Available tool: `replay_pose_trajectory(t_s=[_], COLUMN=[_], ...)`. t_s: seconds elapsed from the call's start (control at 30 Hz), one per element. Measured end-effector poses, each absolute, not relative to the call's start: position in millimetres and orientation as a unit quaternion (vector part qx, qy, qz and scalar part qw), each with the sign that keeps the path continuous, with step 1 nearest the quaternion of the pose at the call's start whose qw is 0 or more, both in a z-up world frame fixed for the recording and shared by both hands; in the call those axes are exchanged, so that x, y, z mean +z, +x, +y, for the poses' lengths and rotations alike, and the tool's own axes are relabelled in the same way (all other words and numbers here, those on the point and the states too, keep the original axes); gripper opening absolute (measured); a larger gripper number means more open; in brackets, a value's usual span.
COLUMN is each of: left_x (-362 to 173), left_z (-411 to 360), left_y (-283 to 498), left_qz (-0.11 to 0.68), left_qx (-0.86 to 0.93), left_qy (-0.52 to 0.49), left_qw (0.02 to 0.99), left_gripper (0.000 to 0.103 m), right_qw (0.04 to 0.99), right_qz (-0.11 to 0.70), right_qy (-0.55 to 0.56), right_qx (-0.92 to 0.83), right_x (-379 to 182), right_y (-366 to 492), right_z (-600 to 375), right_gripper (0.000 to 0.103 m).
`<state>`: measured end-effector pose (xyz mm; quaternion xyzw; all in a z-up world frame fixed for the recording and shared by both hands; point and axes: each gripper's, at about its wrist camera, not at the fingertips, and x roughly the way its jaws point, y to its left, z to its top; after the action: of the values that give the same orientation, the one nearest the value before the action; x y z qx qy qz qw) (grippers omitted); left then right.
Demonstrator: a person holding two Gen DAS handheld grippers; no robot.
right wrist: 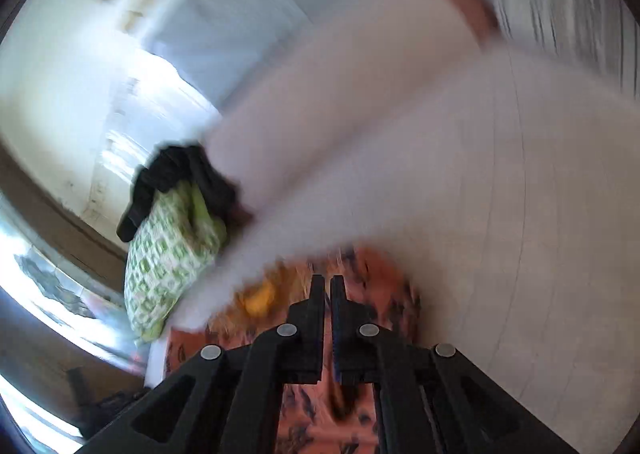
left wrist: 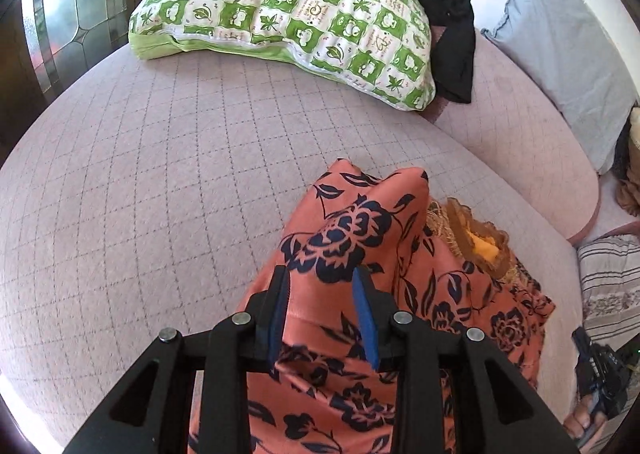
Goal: Fold small clothes
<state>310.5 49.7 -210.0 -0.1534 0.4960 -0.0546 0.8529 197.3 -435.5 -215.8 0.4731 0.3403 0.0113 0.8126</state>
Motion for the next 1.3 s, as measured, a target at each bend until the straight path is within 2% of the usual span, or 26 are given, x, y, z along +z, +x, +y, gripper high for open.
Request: replay_pose_trajectory(t_s=[0.07,0.1,0.13,0.17,0.2,0.23,0.3,0.37,0.5,0.57,0.6,0.63,0.67,0.83,0.9,0.97,1.1,1.17,1.3], left_x=[-214.2,-216.6,-218.8,-224.5,-230.2,-243.3,-262.5,-271.2,-263.1,-257.0,-252.2,-248.0,-242.7,-211.8,-202.8,-193.0,-192.3,-199.9,-222.5], left_z=[50.2,48.5,45.9,40.9,37.1,29.4,18.8,10.9,17.2,26.0,31.5,35.9,41.6,65.7,68.7,67.5,45.6,30.0,-1.5], left_y=[312.5,314.5,315.3,317.3,319.3,323.0,326.5,324.6,319.0,315.0,312.2,309.8,306.8,295.7,293.5,290.5,301.4,312.7,330.8], left_qz=[0.497,0.499,0.503,0.513,0.524,0.549,0.582,0.580,0.575,0.578,0.577,0.575,0.572,0.547,0.537,0.524,0.515,0.518,0.528], left_qx=[-0.058,-0.060,-0.060,-0.062,-0.065,-0.066,-0.055,-0.050,-0.063,-0.067,-0.068,-0.070,-0.070,-0.055,-0.055,-0.059,-0.068,-0.073,-0.075], left_qy=[-0.165,-0.161,-0.151,-0.129,-0.112,-0.077,-0.020,0.020,-0.006,-0.014,-0.020,-0.026,-0.030,-0.048,-0.057,-0.066,-0.065,-0.064,-0.027], left_qw=[0.850,0.849,0.849,0.846,0.842,0.830,0.811,0.813,0.815,0.813,0.813,0.814,0.817,0.834,0.840,0.847,0.852,0.850,0.845], left_gripper=[0.033,0.035,0.043,0.050,0.059,0.060,0.060,0.063,0.063,0.063,0.063,0.063,0.063,0.063,0.063,0.063,0.063,0.063,0.065], right_qw=[0.783,0.785,0.787,0.786,0.777,0.768,0.753,0.739,0.725,0.747,0.767,0.782,0.786,0.887,0.902,0.893,0.789,0.767,0.789], right_qz=[0.366,0.377,0.387,0.397,0.404,0.403,0.398,0.398,0.431,0.449,0.451,0.451,0.449,0.344,0.330,0.349,0.488,0.528,0.479], right_qy=[0.500,0.488,0.477,0.471,0.478,0.493,0.518,0.536,0.529,0.486,0.453,0.425,0.417,0.305,0.280,0.281,0.373,0.365,0.385], right_qx=[0.060,0.063,0.060,0.060,0.062,0.065,0.074,0.095,0.089,0.070,0.062,0.067,0.077,0.048,0.006,-0.042,-0.002,0.003,-0.010], right_x=[-222.9,-224.4,-225.9,-228.5,-234.1,-238.6,-248.5,-260.5,-285.3,-286.5,-280.9,-274.1,-271.2,-198.2,-188.1,-196.5,-253.2,-263.0,-241.5], right_y=[206.4,207.4,208.6,210.6,212.4,211.9,209.2,208.2,221.4,227.7,229.7,231.6,231.7,199.7,189.2,188.1,210.5,218.2,211.7], right_z=[-431.3,-429.0,-427.4,-423.8,-423.1,-422.1,-425.1,-424.7,-401.8,-387.1,-379.2,-371.4,-367.2,-354.6,-363.2,-383.3,-405.6,-402.5,-422.6], right_gripper=[0.008,0.013,0.028,0.037,0.067,0.082,0.082,0.081,0.075,0.067,0.053,0.009,0.005,0.005,0.005,0.005,0.010,0.010,0.010])
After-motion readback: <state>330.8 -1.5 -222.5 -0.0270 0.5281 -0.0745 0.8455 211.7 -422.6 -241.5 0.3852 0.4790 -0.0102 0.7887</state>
